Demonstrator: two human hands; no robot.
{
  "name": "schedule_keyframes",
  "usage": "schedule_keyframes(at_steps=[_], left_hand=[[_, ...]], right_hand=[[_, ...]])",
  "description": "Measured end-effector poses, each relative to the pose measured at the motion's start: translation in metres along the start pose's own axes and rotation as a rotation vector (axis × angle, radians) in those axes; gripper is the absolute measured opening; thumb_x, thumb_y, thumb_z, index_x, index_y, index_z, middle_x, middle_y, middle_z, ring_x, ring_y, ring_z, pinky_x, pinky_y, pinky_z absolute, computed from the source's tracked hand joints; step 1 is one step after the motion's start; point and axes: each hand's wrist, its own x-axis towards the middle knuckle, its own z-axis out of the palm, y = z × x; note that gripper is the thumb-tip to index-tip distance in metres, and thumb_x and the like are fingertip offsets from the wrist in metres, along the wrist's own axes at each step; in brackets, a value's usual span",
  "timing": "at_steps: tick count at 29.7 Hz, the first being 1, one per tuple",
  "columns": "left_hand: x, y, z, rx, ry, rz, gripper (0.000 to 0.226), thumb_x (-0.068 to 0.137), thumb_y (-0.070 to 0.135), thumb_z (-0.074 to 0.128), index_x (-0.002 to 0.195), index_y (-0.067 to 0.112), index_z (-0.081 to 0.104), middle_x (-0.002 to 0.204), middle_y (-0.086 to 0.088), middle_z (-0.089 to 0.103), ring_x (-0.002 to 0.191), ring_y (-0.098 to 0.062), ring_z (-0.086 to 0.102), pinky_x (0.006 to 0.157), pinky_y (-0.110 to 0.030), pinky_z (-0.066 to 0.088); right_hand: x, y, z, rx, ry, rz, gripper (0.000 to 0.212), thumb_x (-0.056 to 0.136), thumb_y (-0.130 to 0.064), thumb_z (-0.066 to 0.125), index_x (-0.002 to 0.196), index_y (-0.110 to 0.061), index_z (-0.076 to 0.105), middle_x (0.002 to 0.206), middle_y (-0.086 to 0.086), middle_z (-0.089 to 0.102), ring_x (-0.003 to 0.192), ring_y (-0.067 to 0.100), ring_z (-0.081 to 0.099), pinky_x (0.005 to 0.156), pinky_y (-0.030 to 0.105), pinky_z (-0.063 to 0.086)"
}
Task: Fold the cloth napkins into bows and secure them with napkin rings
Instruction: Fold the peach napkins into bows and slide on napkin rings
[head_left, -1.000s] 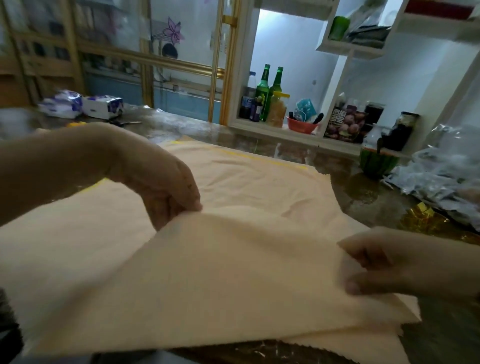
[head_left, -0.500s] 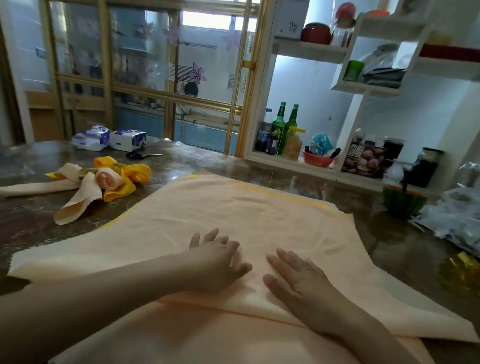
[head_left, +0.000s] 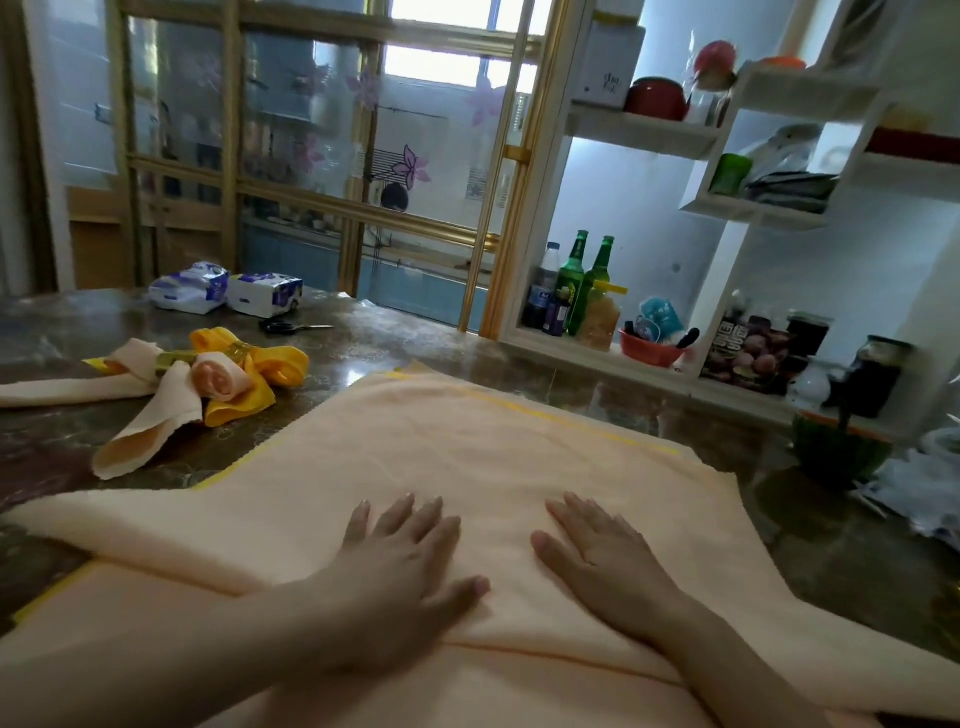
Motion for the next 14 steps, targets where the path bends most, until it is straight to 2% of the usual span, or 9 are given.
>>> schedule_keyframes(at_steps=[1, 2, 3, 5, 7, 9, 10, 12, 14], left_hand=[[0.001, -0.005, 0.003, 0.003, 0.02, 0.001, 0.101, 0.062, 0.077, -0.004, 0.15, 0.028, -0.003, 0.157, 0.005, -0.013, 0.143, -0.014, -0.018, 0.113, -0.042, -0.014], [0.002, -0.006, 0.004, 0.006, 0.035, 0.012, 0.095, 0.069, 0.077, -0.001, 0.15, 0.027, -0.003, 0.157, 0.004, -0.013, 0.143, -0.014, -0.018, 0.113, -0.041, -0.013], [0.002, -0.006, 0.003, 0.0, 0.039, 0.036, 0.085, 0.079, 0.073, 0.006, 0.15, 0.028, -0.002, 0.157, 0.004, -0.012, 0.143, -0.013, -0.017, 0.114, -0.041, -0.013], [-0.002, -0.008, -0.001, -0.023, 0.045, 0.125, 0.075, 0.088, 0.068, 0.021, 0.15, 0.032, 0.001, 0.158, 0.007, -0.007, 0.144, -0.009, -0.011, 0.115, -0.037, -0.009], [-0.009, -0.013, -0.006, 0.003, 0.031, 0.233, 0.074, 0.086, 0.07, 0.03, 0.149, 0.037, 0.007, 0.158, 0.012, 0.002, 0.144, -0.004, -0.002, 0.115, -0.033, -0.004], [-0.019, -0.018, -0.01, 0.058, 0.077, 0.324, 0.064, 0.088, 0.065, 0.035, 0.145, 0.037, 0.023, 0.154, 0.013, 0.019, 0.142, -0.005, 0.011, 0.115, -0.028, 0.007], [-0.024, -0.021, -0.011, 0.066, 0.12, 0.355, 0.056, 0.089, 0.058, 0.035, 0.14, 0.034, 0.033, 0.149, 0.011, 0.029, 0.139, -0.007, 0.021, 0.113, -0.026, 0.016], [-0.026, -0.029, -0.012, 0.095, 0.212, 0.384, 0.045, 0.089, 0.039, 0.035, 0.132, 0.029, 0.045, 0.139, 0.008, 0.044, 0.13, -0.012, 0.038, 0.107, -0.027, 0.032], [-0.028, -0.038, -0.013, 0.145, 0.181, 0.311, 0.042, 0.089, 0.023, 0.041, 0.131, 0.03, 0.045, 0.137, 0.009, 0.046, 0.126, -0.014, 0.043, 0.101, -0.032, 0.038]], right_hand=[[0.004, 0.0, 0.001, -0.006, 0.014, -0.005, 0.101, 0.067, -0.087, -0.005, 0.15, -0.032, 0.009, 0.159, -0.008, -0.003, 0.145, 0.008, -0.003, 0.116, 0.03, -0.002], [0.006, 0.001, 0.001, -0.001, 0.026, -0.004, 0.086, 0.078, -0.08, 0.003, 0.15, -0.033, 0.009, 0.159, -0.008, -0.002, 0.145, 0.008, -0.003, 0.116, 0.03, -0.002], [0.005, 0.002, 0.0, 0.003, 0.028, -0.003, 0.07, 0.089, -0.068, 0.012, 0.15, -0.033, 0.009, 0.159, -0.009, -0.002, 0.145, 0.007, -0.003, 0.116, 0.03, -0.002], [0.003, 0.001, 0.001, 0.052, 0.089, -0.018, 0.06, 0.097, -0.055, 0.023, 0.15, -0.03, 0.014, 0.159, -0.008, 0.002, 0.145, 0.007, 0.001, 0.116, 0.028, 0.0], [0.0, 0.004, 0.001, 0.164, 0.286, -0.033, 0.052, 0.097, -0.046, 0.036, 0.145, -0.024, 0.032, 0.157, -0.006, 0.017, 0.143, 0.008, 0.013, 0.113, 0.023, 0.009], [-0.009, 0.0, -0.007, 0.322, 0.46, -0.118, 0.035, 0.095, -0.035, 0.049, 0.129, -0.027, 0.049, 0.146, -0.008, 0.037, 0.133, 0.004, 0.031, 0.109, 0.019, 0.02], [-0.016, -0.003, -0.015, 0.374, 0.427, -0.169, 0.029, 0.092, -0.034, 0.055, 0.121, -0.031, 0.052, 0.137, -0.013, 0.045, 0.124, -0.001, 0.04, 0.108, 0.019, 0.027], [-0.033, -0.016, -0.031, 0.464, 0.174, -0.262, 0.031, 0.085, -0.042, 0.065, 0.112, -0.039, 0.052, 0.119, -0.023, 0.053, 0.106, -0.011, 0.05, 0.1, 0.02, 0.041], [-0.048, -0.034, -0.036, 0.42, -0.119, -0.299, 0.044, 0.08, -0.047, 0.068, 0.119, -0.043, 0.046, 0.119, -0.03, 0.047, 0.105, -0.018, 0.046, 0.092, 0.007, 0.039]])
